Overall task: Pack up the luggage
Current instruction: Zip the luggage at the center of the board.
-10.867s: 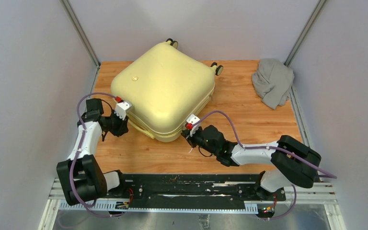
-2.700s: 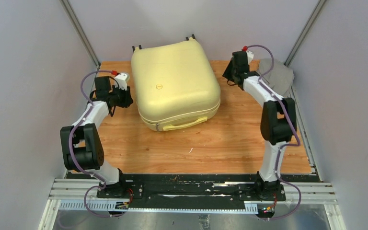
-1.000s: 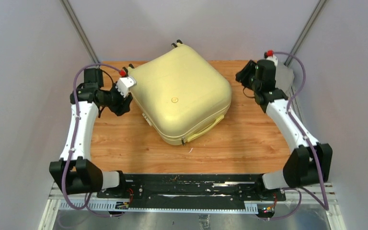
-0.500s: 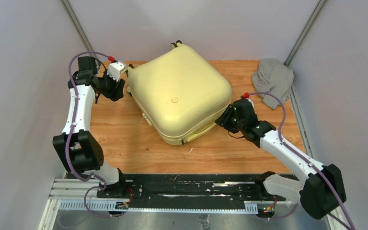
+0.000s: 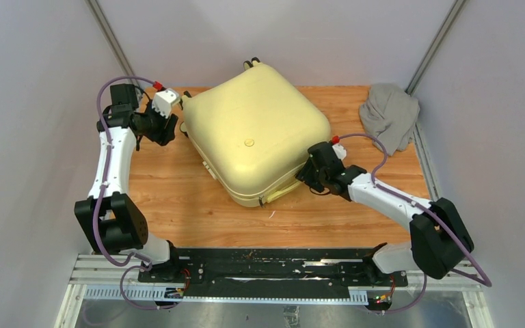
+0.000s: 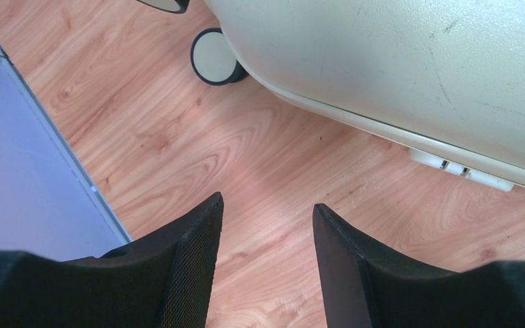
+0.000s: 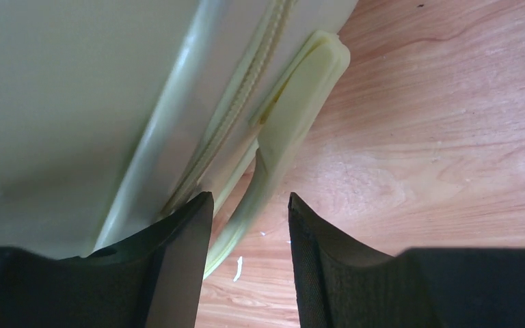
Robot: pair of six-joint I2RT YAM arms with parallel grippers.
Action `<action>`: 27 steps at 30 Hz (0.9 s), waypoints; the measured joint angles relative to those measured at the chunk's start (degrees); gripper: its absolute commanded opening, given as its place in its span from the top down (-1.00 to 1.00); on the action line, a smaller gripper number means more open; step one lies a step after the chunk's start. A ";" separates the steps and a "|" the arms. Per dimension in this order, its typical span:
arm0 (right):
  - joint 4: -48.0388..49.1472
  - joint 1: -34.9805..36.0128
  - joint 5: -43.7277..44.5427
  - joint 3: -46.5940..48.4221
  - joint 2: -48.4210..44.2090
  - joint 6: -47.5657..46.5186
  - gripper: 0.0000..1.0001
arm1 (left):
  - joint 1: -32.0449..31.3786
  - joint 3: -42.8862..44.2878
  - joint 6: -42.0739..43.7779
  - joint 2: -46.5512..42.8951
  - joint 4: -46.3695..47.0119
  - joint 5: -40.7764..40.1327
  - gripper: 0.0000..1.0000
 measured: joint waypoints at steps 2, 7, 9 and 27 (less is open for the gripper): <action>-0.02 0.46 1.03 0.20 1.36 0.66 0.05 | 0.00 -0.02 0.02 -0.28 0.33 0.00 -0.15; 0.74 1.95 2.67 0.31 3.87 2.19 0.64 | 0.00 -1.01 0.24 -1.07 0.81 -0.15 -0.15; 0.94 2.29 2.86 0.37 4.22 2.78 0.91 | 0.00 -1.25 0.33 -1.16 0.81 -0.28 -0.16; 5.55 -18.08 -3.91 -0.98 3.43 -15.19 1.00 | 0.07 -3.13 5.33 -5.07 1.03 0.07 -0.48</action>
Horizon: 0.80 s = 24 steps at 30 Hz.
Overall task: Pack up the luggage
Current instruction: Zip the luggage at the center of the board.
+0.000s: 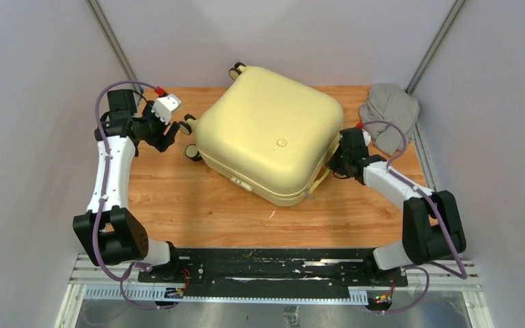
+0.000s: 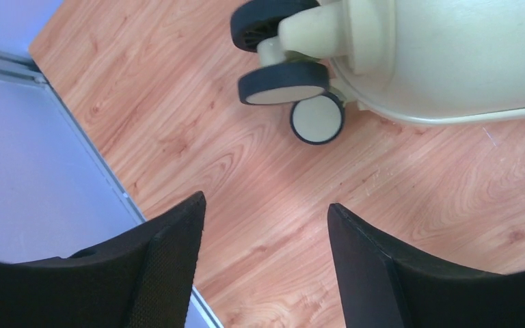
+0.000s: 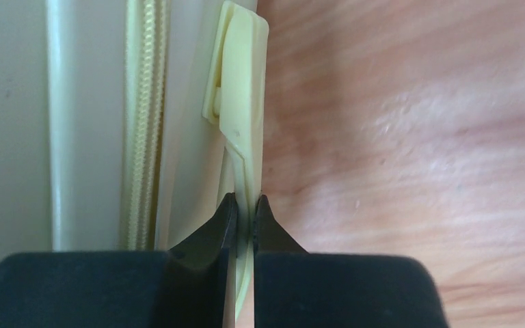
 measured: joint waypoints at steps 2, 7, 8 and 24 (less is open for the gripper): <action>-1.90 -2.19 -0.72 3.98 3.19 -4.52 1.00 | 0.04 -0.90 1.62 -0.59 -0.02 0.37 -0.93; -7.69 -4.96 -3.10 17.33 13.94 -14.53 1.00 | 0.15 -2.99 8.15 -1.38 -0.20 4.92 -1.00; -8.31 -5.27 -3.39 19.65 15.82 -15.96 1.00 | 0.15 -2.97 9.60 -1.29 -0.17 6.29 -1.00; -12.39 -6.38 -10.14 38.18 30.08 -23.69 0.95 | -6.05 3.76 30.60 9.68 -2.71 10.36 -0.99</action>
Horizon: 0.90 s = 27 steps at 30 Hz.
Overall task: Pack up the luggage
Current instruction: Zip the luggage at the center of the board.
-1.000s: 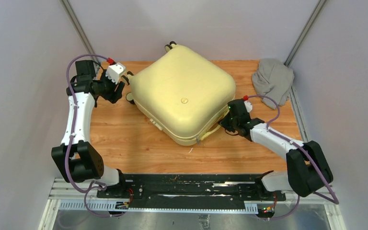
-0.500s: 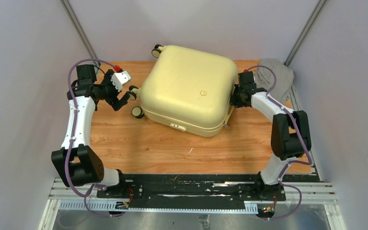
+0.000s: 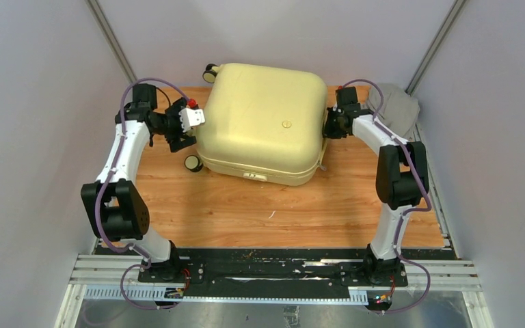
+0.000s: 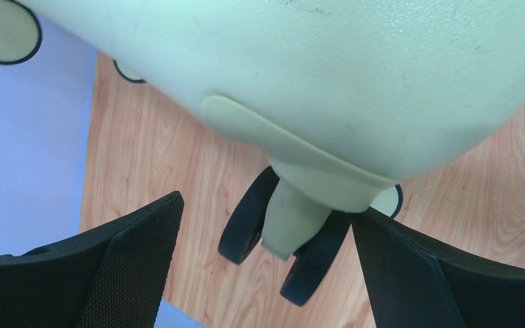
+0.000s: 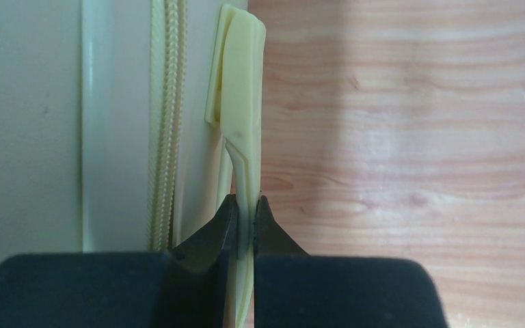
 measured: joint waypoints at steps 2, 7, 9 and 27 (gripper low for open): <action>-0.07 0.15 -1.11 2.08 1.57 -0.61 0.93 | -0.28 0.15 1.14 0.96 -0.28 -1.09 -0.93; 0.57 0.79 -4.81 5.53 4.37 -1.97 0.80 | -0.28 0.46 2.75 2.23 -0.81 -5.20 -0.67; 1.46 0.96 -6.88 5.51 4.44 -2.40 0.71 | -0.28 0.46 3.32 2.14 -0.94 -6.67 -0.50; 24.13 -2.91 -15.45 -29.62 -21.90 0.81 0.04 | 1.42 -0.66 2.34 -3.21 -1.92 -9.22 0.67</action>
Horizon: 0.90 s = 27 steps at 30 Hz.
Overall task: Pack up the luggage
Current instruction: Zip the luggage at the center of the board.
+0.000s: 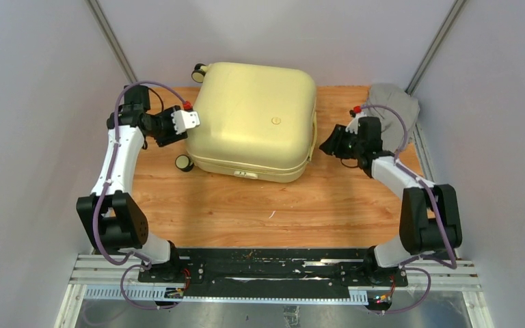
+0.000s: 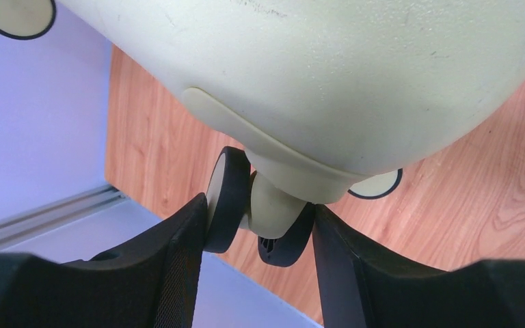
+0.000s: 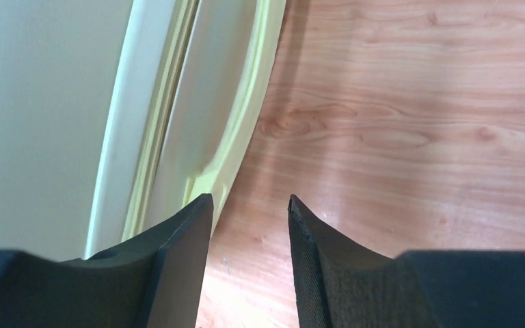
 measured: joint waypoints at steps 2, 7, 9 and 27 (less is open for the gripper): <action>3.89 -0.61 -1.20 -5.44 -3.39 0.33 0.06 | 0.07 -0.09 -0.61 -1.05 0.00 0.13 0.70; 12.68 -0.76 -4.92 -18.82 -10.80 0.46 0.07 | 0.07 -0.61 -2.49 -2.25 -0.55 0.98 0.90; 14.67 -0.76 -6.73 -21.57 -12.66 -0.17 0.06 | 0.07 -0.61 -2.69 -2.36 -0.59 1.09 1.00; 31.58 -0.76 -25.18 -23.32 -5.92 -4.09 -0.28 | 0.07 7.72 -9.40 0.17 -3.69 1.66 1.00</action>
